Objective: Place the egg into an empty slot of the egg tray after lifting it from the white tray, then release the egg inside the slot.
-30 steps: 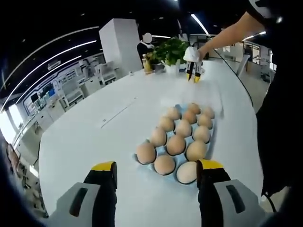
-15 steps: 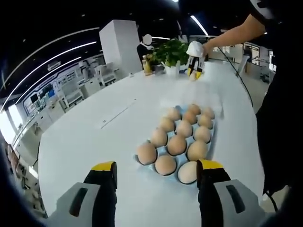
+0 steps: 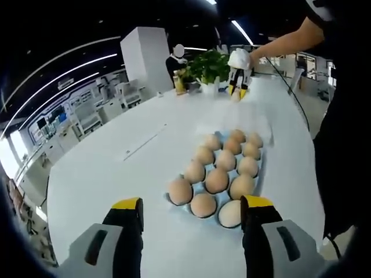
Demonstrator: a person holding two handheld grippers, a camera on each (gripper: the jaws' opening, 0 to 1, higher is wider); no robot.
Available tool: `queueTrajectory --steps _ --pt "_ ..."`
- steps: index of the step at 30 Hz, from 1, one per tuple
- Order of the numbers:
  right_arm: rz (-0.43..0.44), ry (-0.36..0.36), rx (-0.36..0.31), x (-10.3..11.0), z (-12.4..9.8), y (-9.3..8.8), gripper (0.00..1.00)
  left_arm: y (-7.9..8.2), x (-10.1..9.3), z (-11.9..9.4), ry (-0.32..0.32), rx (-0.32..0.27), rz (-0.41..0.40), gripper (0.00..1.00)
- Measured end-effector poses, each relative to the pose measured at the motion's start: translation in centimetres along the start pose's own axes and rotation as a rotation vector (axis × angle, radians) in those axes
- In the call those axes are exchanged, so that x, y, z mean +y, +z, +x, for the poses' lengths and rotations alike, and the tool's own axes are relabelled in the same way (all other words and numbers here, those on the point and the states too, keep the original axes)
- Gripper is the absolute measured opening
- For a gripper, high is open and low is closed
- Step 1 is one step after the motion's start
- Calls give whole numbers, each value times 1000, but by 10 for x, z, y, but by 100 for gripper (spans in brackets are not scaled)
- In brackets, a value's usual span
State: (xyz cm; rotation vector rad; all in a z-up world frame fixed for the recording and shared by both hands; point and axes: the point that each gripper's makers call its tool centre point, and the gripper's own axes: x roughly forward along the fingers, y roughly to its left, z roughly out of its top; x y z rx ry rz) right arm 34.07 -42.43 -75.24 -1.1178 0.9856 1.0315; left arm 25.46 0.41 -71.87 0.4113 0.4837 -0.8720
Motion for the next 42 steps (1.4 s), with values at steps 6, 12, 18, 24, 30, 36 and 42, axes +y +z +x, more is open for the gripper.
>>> queueTrajectory --steps 6,12,18,24,30,36,42 --pt "-23 11 -11 4 1 10 25 -2 1 -2 5 2 -2 69" --pt "-74 22 -30 11 3 28 25 0 0 -3 8 -2 1 69" --pt "-102 40 -70 15 9 55 25 0 -1 -2 8 0 4 69" --pt "-155 56 -111 18 15 86 25 -1 -1 -2 5 4 1 69" --pt "-186 70 -140 19 22 108 25 -3 0 -4 9 4 0 69" --pt "-201 92 -179 23 26 129 25 -4 1 -5 13 3 -7 69" --pt "-223 111 -210 28 31 149 25 -4 0 -5 11 1 -5 69"
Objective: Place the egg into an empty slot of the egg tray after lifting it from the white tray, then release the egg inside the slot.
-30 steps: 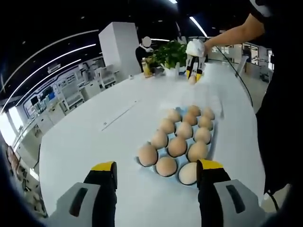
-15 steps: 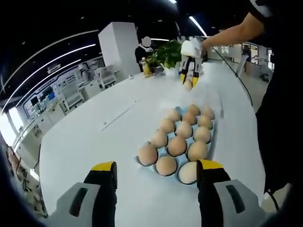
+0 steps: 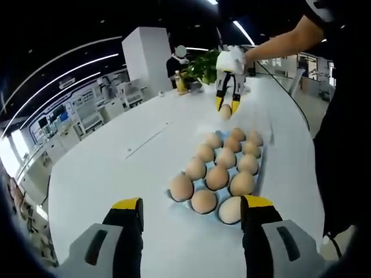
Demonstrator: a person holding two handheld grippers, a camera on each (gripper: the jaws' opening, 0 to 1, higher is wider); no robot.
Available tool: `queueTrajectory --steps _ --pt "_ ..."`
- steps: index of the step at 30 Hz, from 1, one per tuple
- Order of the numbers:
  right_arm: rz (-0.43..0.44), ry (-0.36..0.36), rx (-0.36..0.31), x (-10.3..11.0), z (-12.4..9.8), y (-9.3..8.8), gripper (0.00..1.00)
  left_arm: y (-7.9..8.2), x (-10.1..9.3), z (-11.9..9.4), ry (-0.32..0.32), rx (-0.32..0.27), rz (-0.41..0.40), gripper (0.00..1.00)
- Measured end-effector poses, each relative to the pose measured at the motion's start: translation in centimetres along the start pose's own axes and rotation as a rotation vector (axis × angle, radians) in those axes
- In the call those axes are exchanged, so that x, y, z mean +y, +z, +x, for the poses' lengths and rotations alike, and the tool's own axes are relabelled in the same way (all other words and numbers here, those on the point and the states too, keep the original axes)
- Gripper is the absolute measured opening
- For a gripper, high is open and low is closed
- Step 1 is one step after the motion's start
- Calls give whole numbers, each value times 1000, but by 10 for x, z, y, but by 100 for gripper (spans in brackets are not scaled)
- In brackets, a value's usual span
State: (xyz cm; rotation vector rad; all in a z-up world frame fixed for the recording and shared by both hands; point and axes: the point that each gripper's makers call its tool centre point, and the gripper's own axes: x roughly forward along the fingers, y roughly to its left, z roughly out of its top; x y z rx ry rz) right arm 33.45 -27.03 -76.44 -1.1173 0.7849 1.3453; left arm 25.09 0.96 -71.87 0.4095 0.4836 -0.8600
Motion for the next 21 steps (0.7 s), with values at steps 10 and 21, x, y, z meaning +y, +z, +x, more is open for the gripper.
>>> queueTrajectory --steps 10,21 --pt "-25 22 -40 2 12 26 25 -1 -1 0 -2 2 -1 69" --pt "-50 54 -79 6 27 53 25 0 0 0 2 -2 -1 69"
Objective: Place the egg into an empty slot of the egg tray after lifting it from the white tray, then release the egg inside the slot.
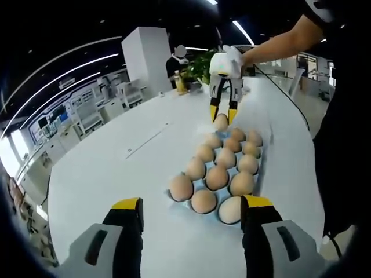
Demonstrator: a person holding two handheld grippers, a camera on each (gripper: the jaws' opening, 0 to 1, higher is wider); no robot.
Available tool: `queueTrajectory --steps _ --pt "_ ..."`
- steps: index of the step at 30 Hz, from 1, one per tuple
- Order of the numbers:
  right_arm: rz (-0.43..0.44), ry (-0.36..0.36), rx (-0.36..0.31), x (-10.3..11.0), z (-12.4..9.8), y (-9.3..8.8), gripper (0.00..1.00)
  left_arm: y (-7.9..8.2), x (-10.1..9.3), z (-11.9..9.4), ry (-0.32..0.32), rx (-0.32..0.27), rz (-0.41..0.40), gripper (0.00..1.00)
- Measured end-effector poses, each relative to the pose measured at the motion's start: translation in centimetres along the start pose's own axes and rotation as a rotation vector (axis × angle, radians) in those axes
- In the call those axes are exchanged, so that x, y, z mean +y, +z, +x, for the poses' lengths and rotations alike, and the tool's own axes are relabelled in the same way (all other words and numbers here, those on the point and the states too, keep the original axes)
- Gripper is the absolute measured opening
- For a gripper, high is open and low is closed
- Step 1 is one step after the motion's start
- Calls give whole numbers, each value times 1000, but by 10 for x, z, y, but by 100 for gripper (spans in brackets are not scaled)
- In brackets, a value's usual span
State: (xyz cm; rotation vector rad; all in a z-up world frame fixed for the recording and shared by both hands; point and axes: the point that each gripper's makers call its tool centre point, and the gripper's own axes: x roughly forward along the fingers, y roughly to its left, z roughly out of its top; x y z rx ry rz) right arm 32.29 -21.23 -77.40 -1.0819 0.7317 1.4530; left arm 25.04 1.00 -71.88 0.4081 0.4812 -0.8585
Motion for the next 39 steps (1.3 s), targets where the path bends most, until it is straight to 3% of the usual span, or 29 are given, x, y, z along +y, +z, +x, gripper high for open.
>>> queueTrajectory --steps 10,20,39 --pt "-16 39 1 5 14 9 25 -1 0 0 1 2 2 69" --pt "-15 62 16 7 21 7 25 -1 0 0 1 1 3 69" --pt "42 98 4 6 30 7 25 -3 1 0 0 9 -6 69"
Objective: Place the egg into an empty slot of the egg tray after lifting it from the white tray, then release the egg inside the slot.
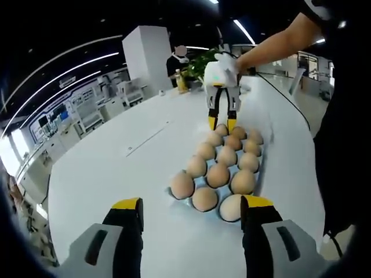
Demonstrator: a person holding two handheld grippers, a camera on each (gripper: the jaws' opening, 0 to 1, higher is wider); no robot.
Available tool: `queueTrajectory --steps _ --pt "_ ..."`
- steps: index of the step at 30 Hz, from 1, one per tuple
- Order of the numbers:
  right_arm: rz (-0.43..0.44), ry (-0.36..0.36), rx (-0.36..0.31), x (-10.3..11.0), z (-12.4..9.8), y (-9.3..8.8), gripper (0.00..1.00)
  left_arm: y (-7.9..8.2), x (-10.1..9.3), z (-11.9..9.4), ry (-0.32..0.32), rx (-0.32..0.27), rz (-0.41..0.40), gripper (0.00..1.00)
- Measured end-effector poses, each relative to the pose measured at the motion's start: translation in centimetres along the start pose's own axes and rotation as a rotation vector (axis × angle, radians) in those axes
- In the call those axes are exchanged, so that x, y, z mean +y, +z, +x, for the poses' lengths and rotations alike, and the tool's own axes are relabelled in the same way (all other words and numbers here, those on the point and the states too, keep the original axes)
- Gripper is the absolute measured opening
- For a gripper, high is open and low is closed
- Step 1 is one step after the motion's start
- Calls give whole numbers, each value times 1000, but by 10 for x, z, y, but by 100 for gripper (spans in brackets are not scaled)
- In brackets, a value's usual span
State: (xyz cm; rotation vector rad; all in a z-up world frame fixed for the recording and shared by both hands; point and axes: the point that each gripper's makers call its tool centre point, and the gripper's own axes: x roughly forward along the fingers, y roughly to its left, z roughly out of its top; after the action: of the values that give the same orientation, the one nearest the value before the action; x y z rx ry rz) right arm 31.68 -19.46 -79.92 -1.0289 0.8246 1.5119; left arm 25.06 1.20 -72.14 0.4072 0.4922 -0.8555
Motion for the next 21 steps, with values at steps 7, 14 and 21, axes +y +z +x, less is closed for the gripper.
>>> queueTrajectory --steps 7,14,21 --pt "71 22 -31 -1 0 -1 25 1 -1 2 -8 -3 -1 69" --pt "132 31 -98 -2 -1 -2 26 0 -1 1 -3 10 13 69" --pt "177 49 -175 -2 -2 -2 26 0 -1 1 -3 14 15 68"
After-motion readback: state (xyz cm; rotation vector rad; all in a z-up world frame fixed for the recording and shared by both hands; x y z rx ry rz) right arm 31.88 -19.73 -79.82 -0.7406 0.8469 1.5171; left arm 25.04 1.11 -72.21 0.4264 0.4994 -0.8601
